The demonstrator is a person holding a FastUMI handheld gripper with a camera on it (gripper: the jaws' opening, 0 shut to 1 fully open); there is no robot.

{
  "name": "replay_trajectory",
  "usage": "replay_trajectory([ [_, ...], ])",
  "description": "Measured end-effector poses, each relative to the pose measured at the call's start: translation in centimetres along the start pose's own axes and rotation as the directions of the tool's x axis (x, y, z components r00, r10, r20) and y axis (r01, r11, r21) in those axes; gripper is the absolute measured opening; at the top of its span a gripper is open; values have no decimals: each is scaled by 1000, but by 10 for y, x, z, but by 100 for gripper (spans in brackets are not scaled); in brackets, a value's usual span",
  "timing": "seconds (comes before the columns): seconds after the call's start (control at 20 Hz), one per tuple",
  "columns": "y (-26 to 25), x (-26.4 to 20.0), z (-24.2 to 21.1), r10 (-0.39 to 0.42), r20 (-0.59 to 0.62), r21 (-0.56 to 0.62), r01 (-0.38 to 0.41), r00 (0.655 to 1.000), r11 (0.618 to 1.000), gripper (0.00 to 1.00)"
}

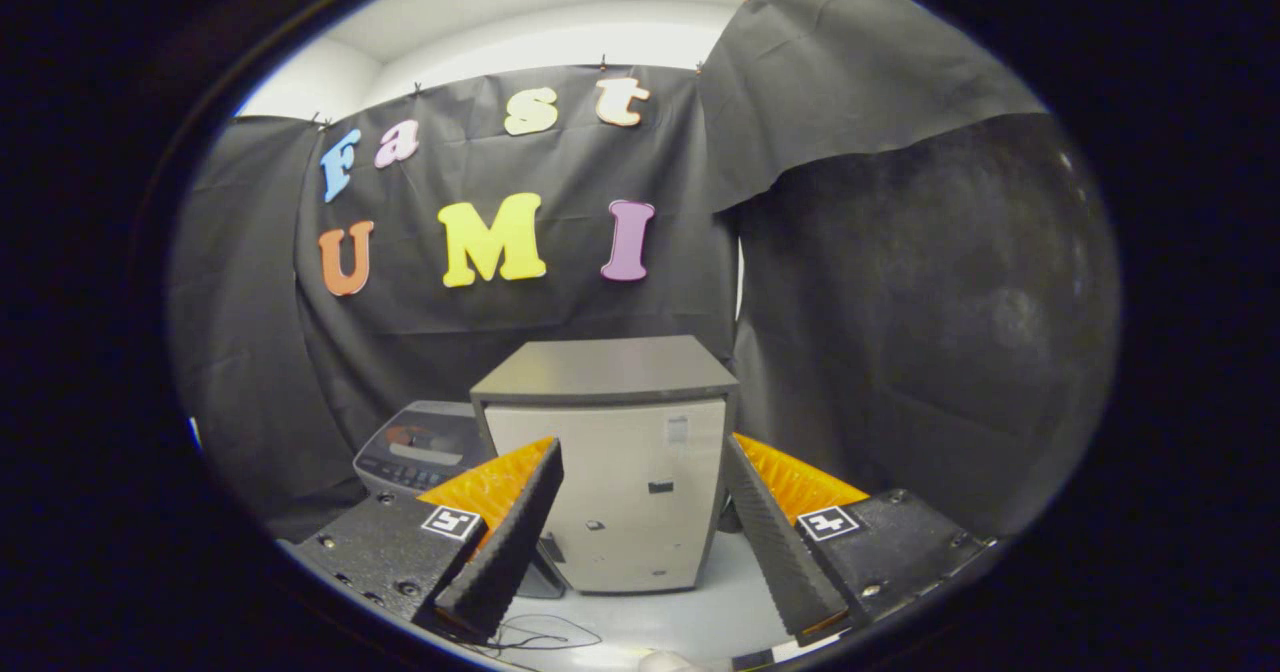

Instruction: Put the clothes into the washing machine and then close the washing machine lid.

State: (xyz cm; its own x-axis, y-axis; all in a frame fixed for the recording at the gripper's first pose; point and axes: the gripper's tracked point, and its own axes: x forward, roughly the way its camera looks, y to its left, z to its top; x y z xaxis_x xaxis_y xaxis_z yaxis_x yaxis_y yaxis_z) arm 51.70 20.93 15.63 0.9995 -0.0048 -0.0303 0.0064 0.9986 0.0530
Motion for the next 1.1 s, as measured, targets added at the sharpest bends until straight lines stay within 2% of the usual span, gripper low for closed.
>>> replay_trajectory([
  [0.05, 2, -5, -3, 25, 0, -8, -25, 1000, 1000, 100],
  [0.45, -1, -19, -23, 41, -70, -10, -41, 997, 999, 100],
  [1.1, -24, -39, -29, 85, -28, -23, -85, 996, 996, 100],
])
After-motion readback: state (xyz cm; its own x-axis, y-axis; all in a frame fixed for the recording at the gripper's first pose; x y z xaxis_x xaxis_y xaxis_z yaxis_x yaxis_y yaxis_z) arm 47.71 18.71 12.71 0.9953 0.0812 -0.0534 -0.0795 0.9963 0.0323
